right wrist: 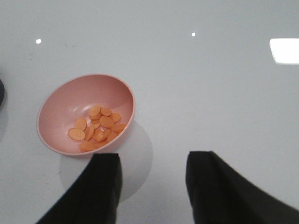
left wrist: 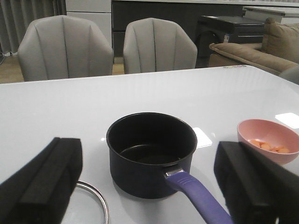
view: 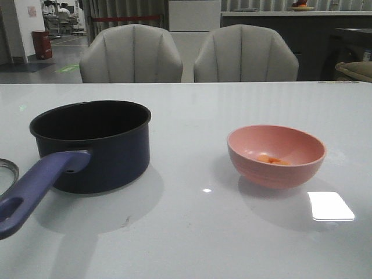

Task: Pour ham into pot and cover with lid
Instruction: 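Grasp the pink bowl rim with the right gripper and lift it, then carry the bowl over the saucepan and tilt it to pour the ham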

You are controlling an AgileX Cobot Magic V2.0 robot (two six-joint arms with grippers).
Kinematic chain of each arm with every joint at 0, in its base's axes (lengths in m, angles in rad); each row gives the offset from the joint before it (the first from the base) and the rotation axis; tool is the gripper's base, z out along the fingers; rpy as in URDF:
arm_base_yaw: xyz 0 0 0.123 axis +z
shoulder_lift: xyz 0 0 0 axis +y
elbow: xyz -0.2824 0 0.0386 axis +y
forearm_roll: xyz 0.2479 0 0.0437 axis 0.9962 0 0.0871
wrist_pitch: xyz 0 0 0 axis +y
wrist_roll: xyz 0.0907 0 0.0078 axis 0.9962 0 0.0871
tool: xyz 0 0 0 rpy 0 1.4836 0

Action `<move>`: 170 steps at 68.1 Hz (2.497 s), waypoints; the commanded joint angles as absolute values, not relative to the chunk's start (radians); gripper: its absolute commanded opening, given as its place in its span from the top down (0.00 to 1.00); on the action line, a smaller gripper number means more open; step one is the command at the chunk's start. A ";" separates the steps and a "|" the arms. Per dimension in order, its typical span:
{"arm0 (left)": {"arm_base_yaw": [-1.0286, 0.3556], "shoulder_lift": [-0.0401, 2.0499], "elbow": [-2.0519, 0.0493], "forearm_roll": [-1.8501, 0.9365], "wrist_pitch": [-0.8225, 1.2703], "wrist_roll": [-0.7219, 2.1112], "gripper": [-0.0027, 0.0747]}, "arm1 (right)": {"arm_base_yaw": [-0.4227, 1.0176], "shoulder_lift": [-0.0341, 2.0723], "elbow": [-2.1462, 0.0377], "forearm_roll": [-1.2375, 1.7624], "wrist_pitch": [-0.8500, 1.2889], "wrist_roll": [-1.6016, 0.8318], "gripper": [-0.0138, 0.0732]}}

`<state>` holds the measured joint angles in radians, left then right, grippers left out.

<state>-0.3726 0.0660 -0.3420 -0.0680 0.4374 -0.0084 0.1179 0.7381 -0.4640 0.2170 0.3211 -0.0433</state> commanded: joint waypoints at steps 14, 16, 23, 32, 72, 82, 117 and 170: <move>-0.380 0.079 -0.365 -0.077 0.351 -0.010 0.18 | 0.119 1.180 -0.701 0.337 0.256 -0.055 0.31; -0.380 0.079 -0.365 -0.077 0.351 -0.010 0.18 | 0.119 1.211 -0.718 0.337 0.258 -0.055 0.31; -0.380 0.079 -0.365 -0.077 0.351 -0.010 0.18 | 0.119 1.373 -0.818 0.337 0.280 -0.055 0.31; -0.380 0.079 -0.365 -0.077 0.351 -0.010 0.18 | 0.120 1.506 -0.911 0.338 0.307 -0.055 0.31; -0.380 0.079 -0.365 -0.077 0.351 -0.010 0.18 | 0.171 1.756 -1.091 0.365 0.329 -0.064 0.70; -0.380 0.079 -0.365 -0.077 0.351 -0.010 0.18 | 0.171 1.712 -1.144 0.454 0.344 -0.064 0.69; -0.380 0.079 -0.365 -0.077 0.351 -0.010 0.18 | 0.463 1.779 -1.613 0.489 0.538 -0.206 0.69; -0.380 0.079 -0.365 -0.077 0.351 -0.010 0.18 | 0.701 1.943 -1.359 0.083 -0.847 -0.306 0.69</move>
<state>-0.3726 0.0660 -0.3420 -0.0680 0.4351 -0.0084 0.7003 1.9811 -1.3638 0.1494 -0.5872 -0.2285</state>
